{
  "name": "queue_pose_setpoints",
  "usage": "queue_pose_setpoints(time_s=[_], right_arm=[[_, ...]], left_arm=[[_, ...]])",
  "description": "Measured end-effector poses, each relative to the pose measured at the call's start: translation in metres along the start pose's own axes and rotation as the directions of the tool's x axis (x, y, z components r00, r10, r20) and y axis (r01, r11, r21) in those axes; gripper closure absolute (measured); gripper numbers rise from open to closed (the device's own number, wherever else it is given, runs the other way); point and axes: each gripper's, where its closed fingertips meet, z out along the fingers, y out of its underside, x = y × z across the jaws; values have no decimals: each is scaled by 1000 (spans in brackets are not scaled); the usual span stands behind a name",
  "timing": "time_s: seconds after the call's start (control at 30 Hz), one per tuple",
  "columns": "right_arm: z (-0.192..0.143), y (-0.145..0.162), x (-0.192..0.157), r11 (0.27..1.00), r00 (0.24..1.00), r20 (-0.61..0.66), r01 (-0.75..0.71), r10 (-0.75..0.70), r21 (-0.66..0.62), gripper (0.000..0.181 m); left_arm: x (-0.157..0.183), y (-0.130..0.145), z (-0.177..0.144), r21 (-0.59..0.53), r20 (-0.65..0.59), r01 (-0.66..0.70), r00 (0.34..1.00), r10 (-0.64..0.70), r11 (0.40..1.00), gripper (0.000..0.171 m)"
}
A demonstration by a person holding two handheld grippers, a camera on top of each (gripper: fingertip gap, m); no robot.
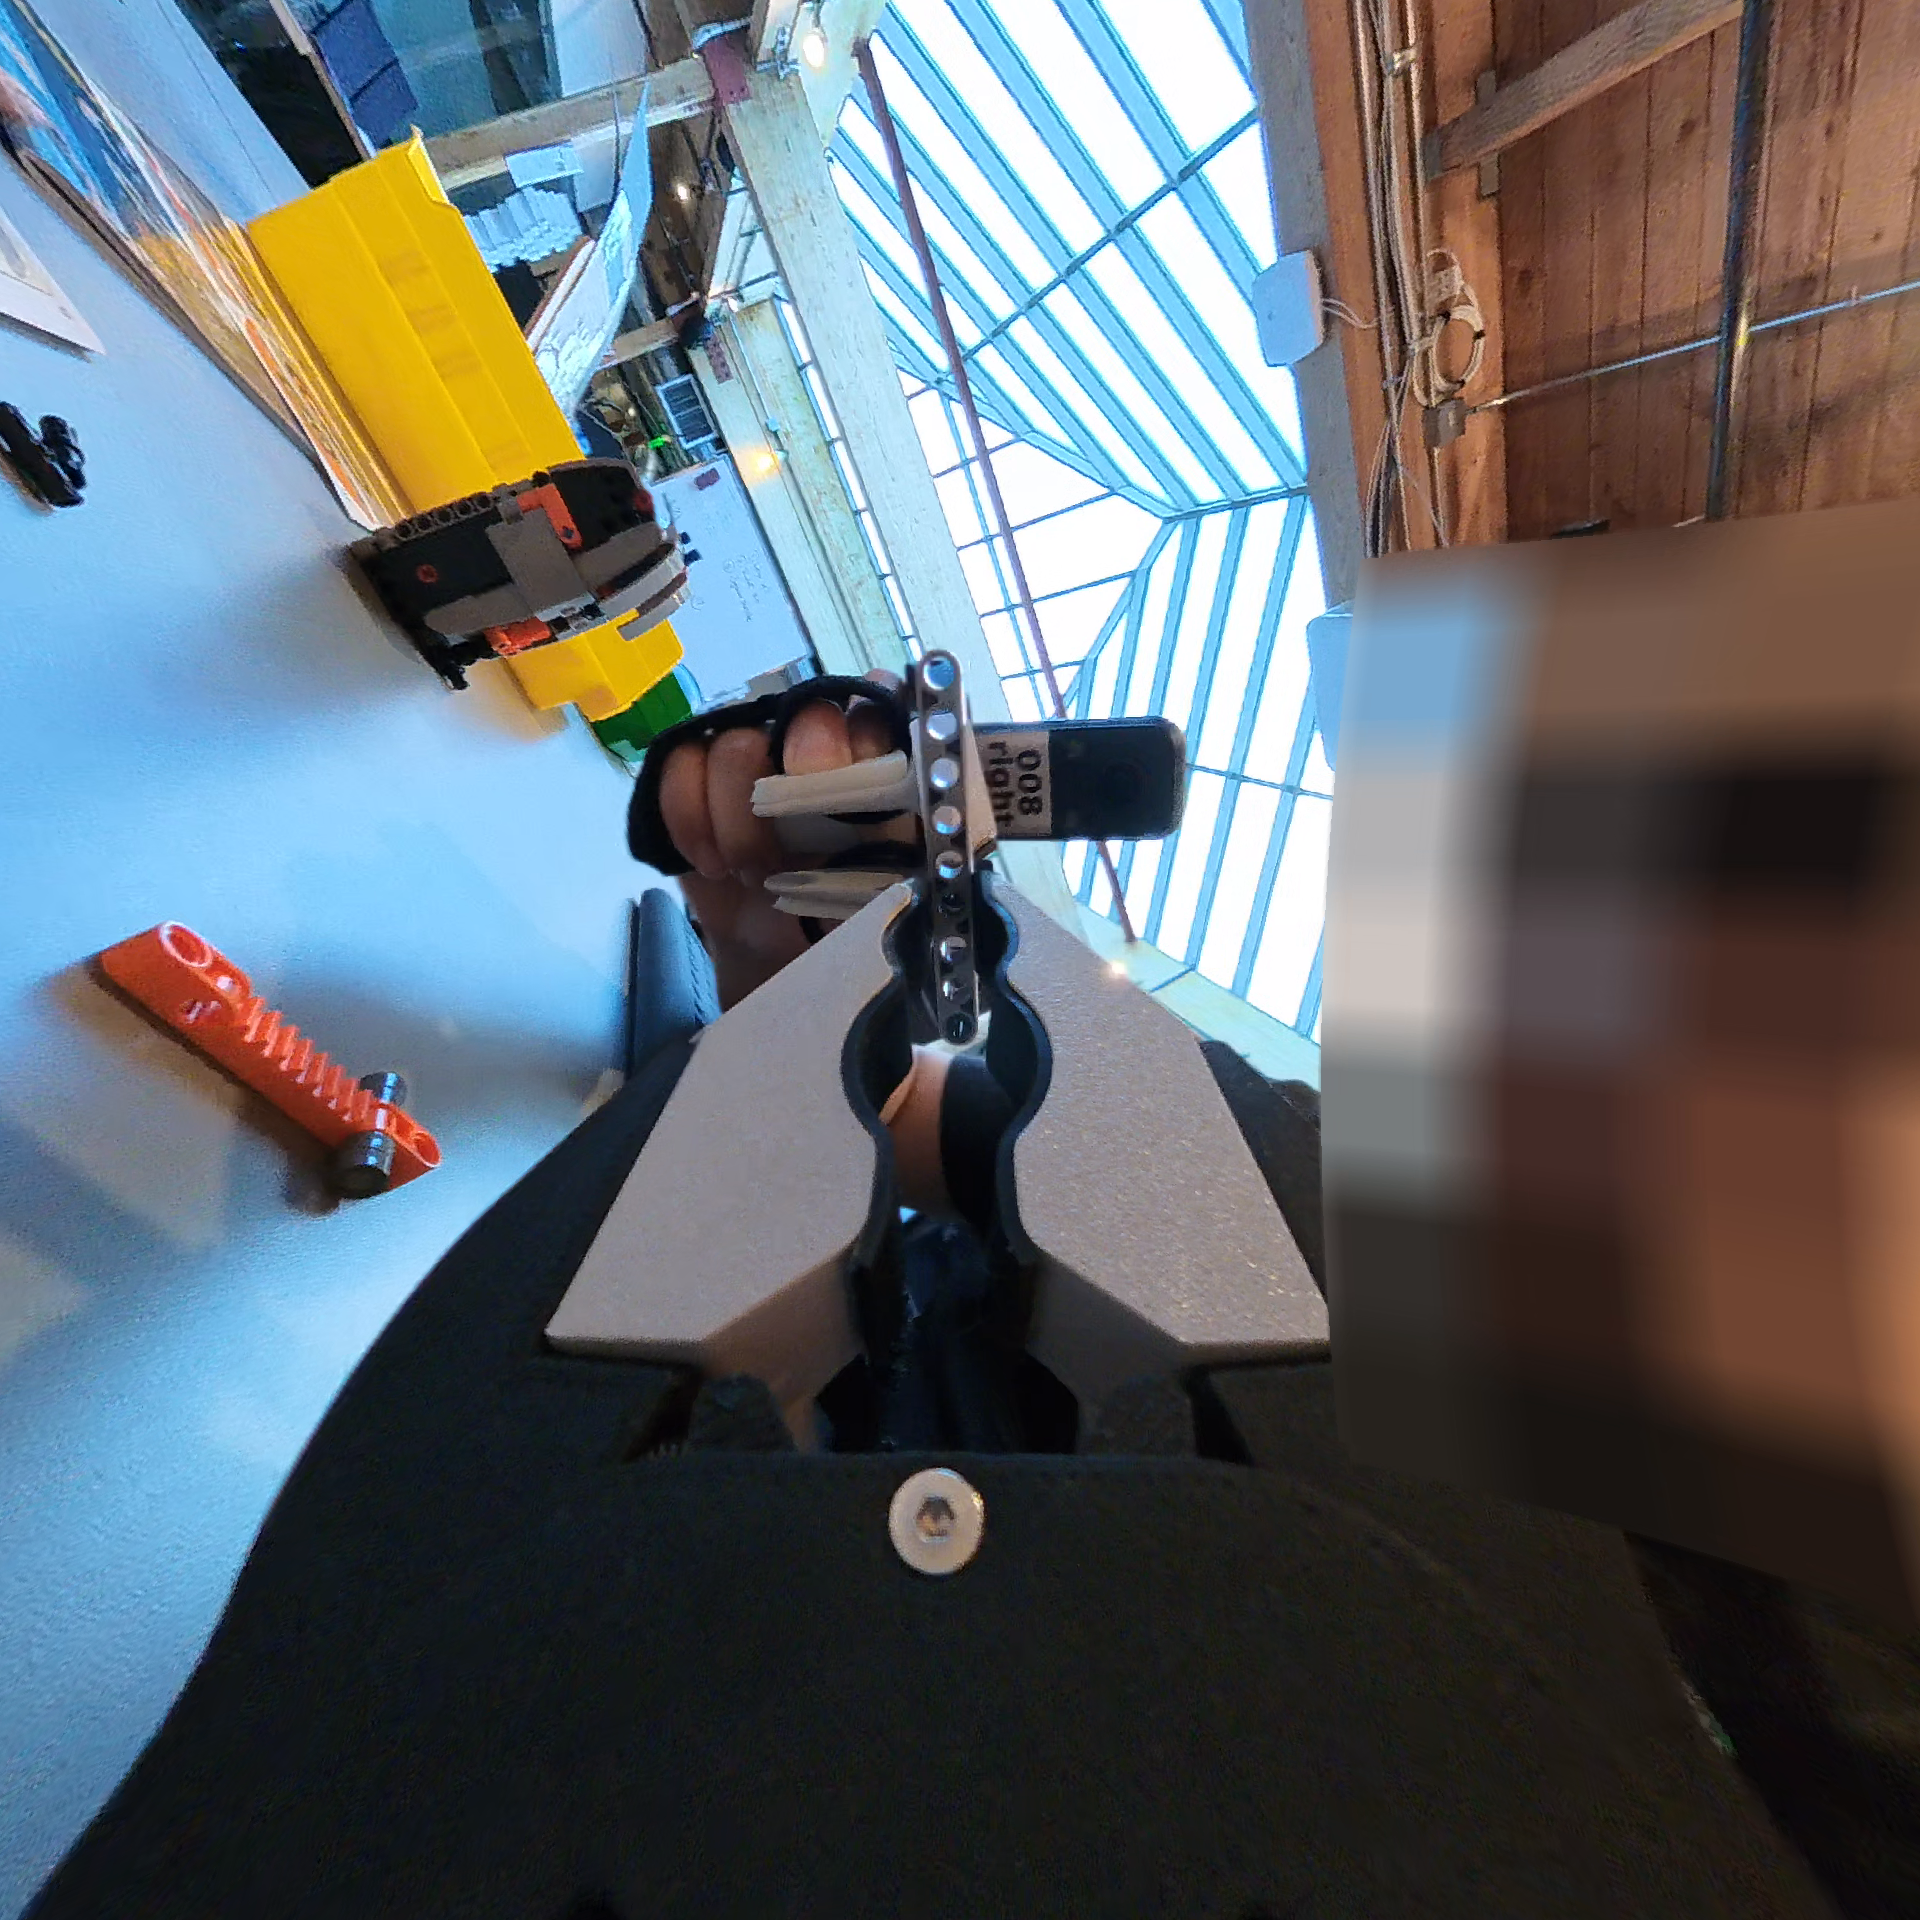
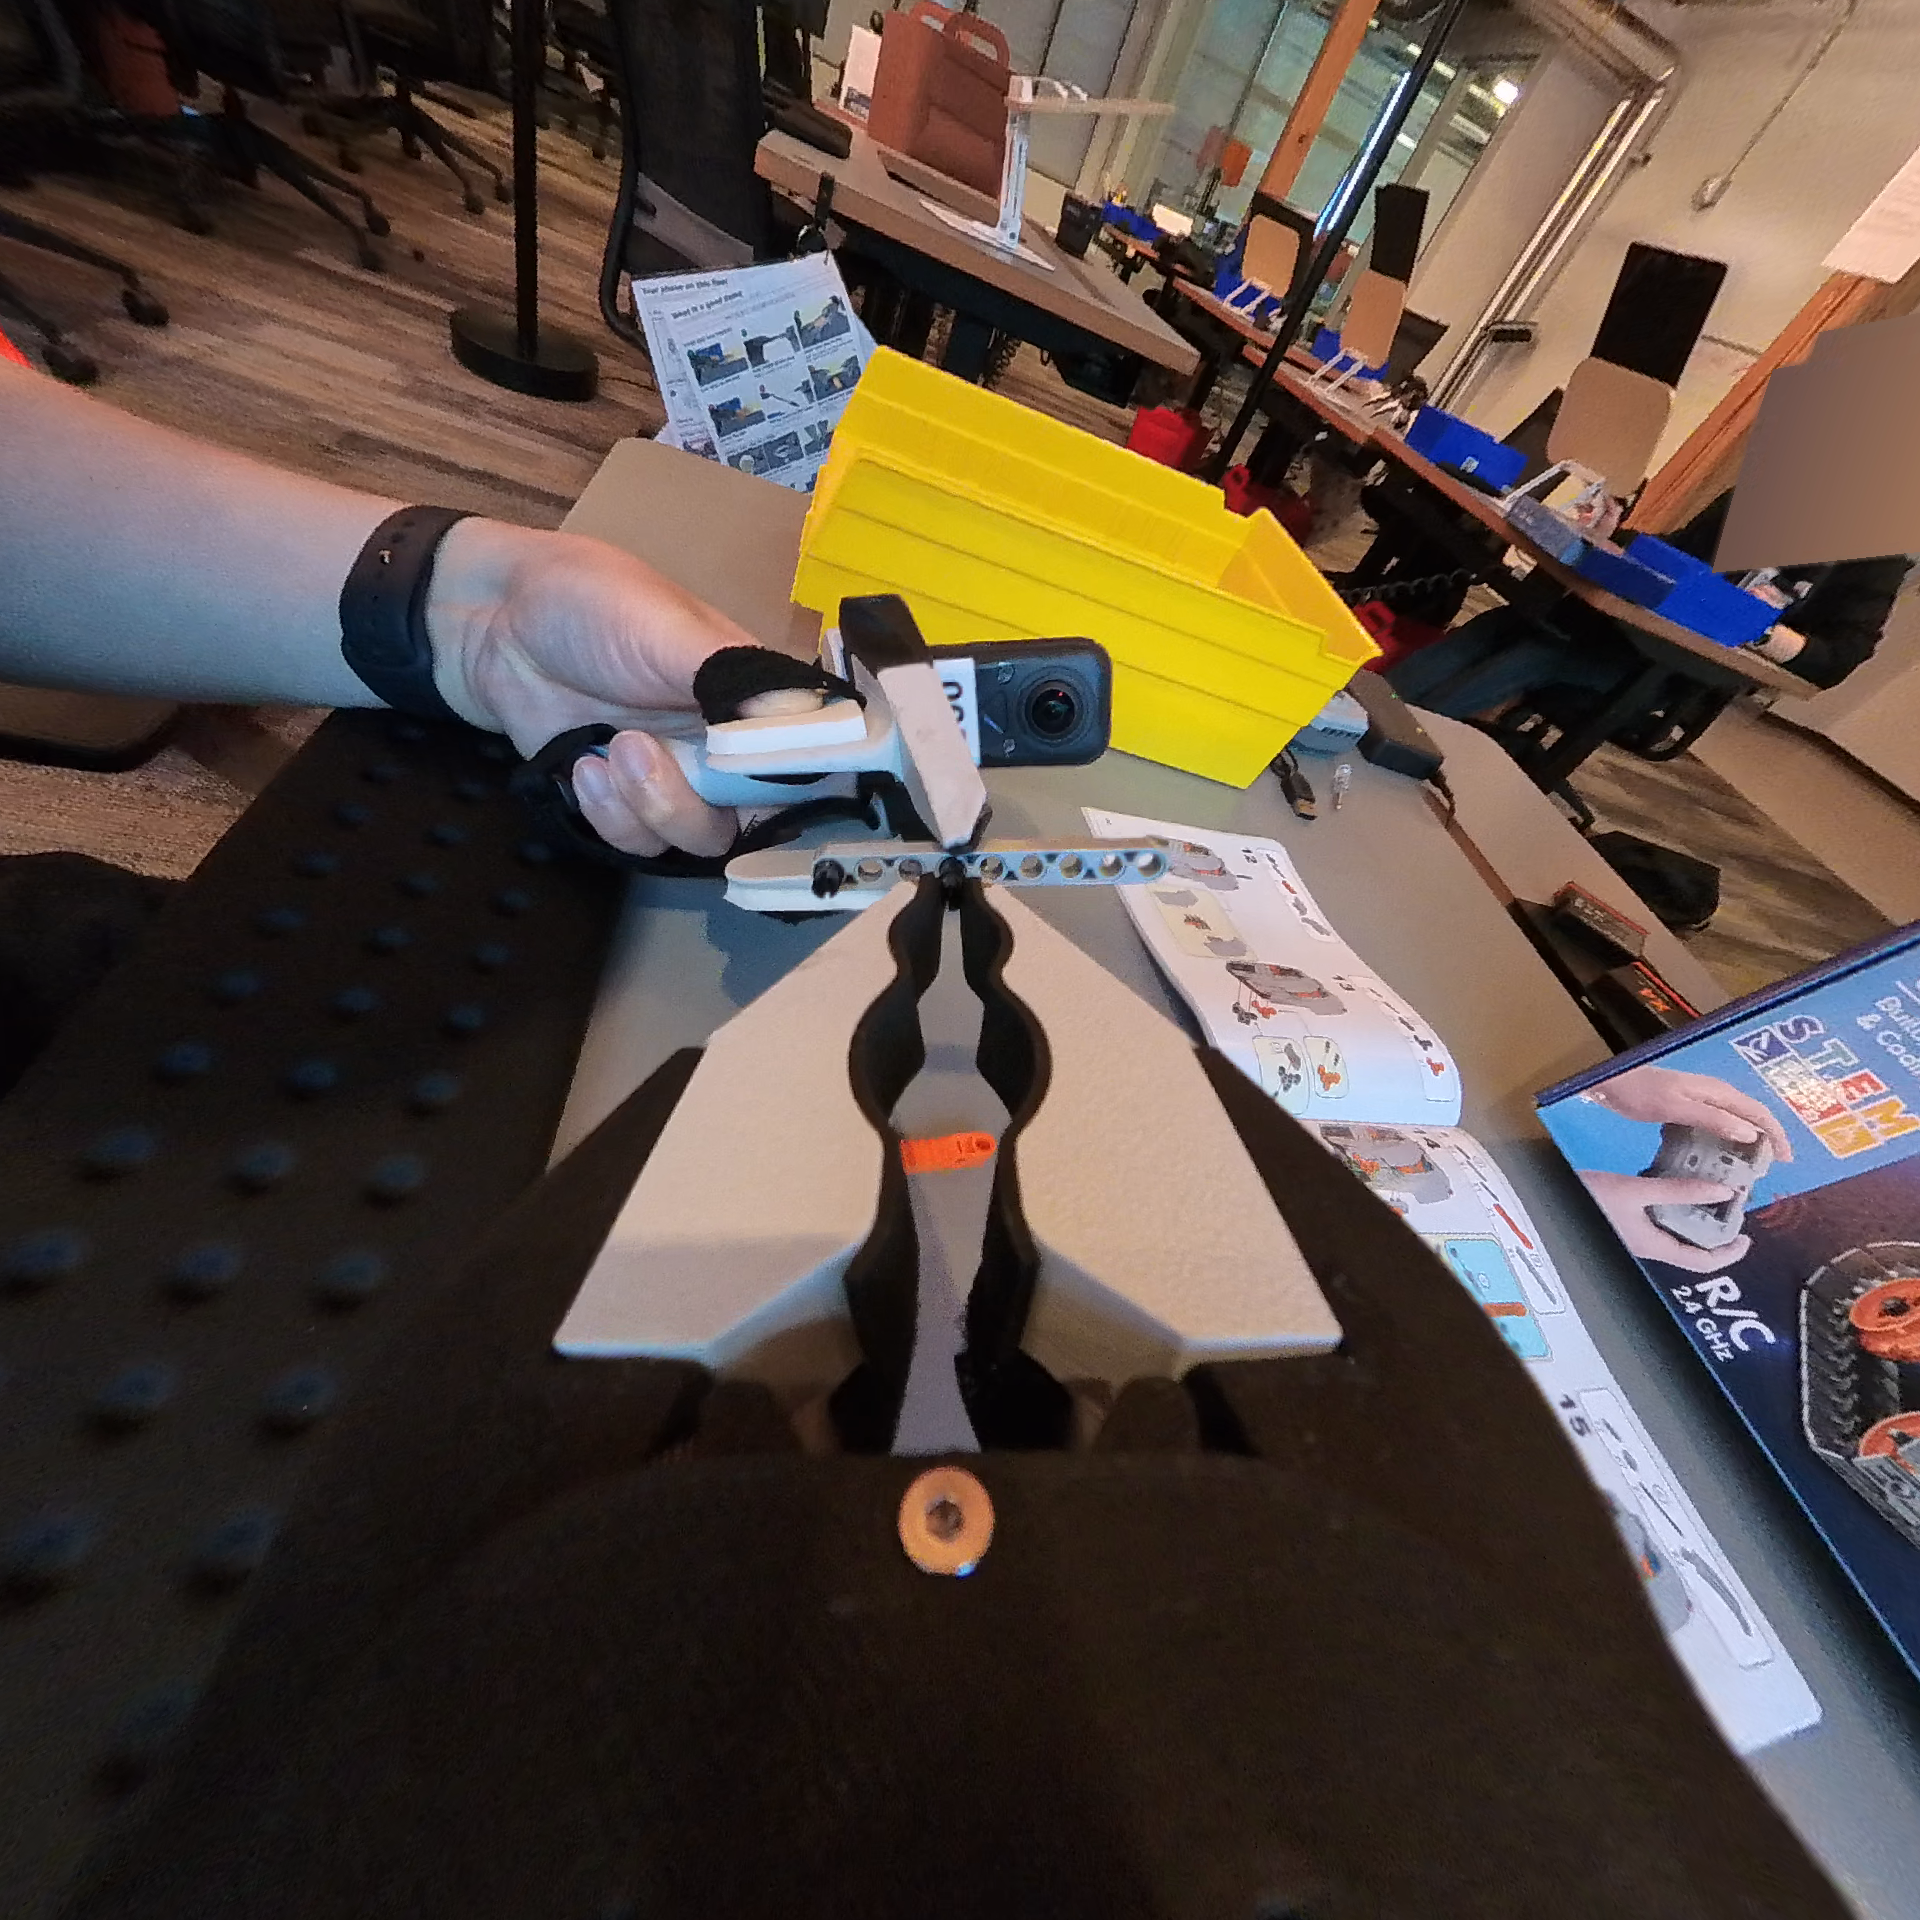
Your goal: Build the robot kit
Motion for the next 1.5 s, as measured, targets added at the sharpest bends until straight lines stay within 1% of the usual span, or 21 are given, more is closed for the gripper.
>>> queue_pose_setpoints(time_s=[0.03,0.17,0.2,0.3,0.4,0.6,0.7,0.8,0.9,0.93,1.0,1.07,1.2,1.27,1.37,1.5], right_arm=[[0,2,0,1000,1000,11,-3,3,-21,179],[1,9,-3,996,998,56,-29,34,-87,180],[1,8,-3,996,997,64,-43,48,-80,179],[3,7,-1,998,998,45,-40,42,-45,179],[1,4,1,995,992,71,-103,103,-7,179],[2,8,4,985,983,68,-170,168,26,179],[3,9,3,986,986,55,-162,160,28,179],[2,8,3,980,979,59,-196,194,44,179],[2,9,2,974,973,69,-223,219,48,179],[3,10,2,973,973,69,-225,221,47,179],[4,12,2,975,974,63,-219,216,37,179],[4,10,1,975,974,64,-219,216,45,179],[5,9,2,970,970,59,-237,234,48,179],[4,10,2,969,969,55,-243,240,48,179],[3,11,2,961,962,52,-271,269,46,179],[2,16,2,948,947,64,-318,315,35,179]], left_arm=[[-2,0,0,-2,21,-15,1000,15,1000,167],[-9,4,3,-35,75,-43,996,45,998,168],[-8,4,3,-32,68,-46,997,48,998,170],[-7,2,2,-16,53,-25,998,25,1000,168],[-4,0,3,-10,27,-10,1000,10,1000,168],[-7,-3,4,-1,43,-15,999,15,1000,166],[-7,-3,4,-2,39,-7,999,7,1000,164],[-5,-3,4,0,32,-6,999,6,1000,162],[-7,-8,1,32,39,0,999,-1,999,157],[-7,-10,0,45,39,0,999,-1,999,157],[-5,-10,-1,51,32,-4,999,2,999,169],[-7,-7,1,30,43,-5,999,4,1000,169],[-4,-9,0,43,21,1,1000,-2,999,169],[-4,-9,0,43,21,5,1000,-6,999,165],[-6,-9,0,41,29,12,999,-13,999,165],[-12,-10,-1,46,55,27,998,-29,999,158]])
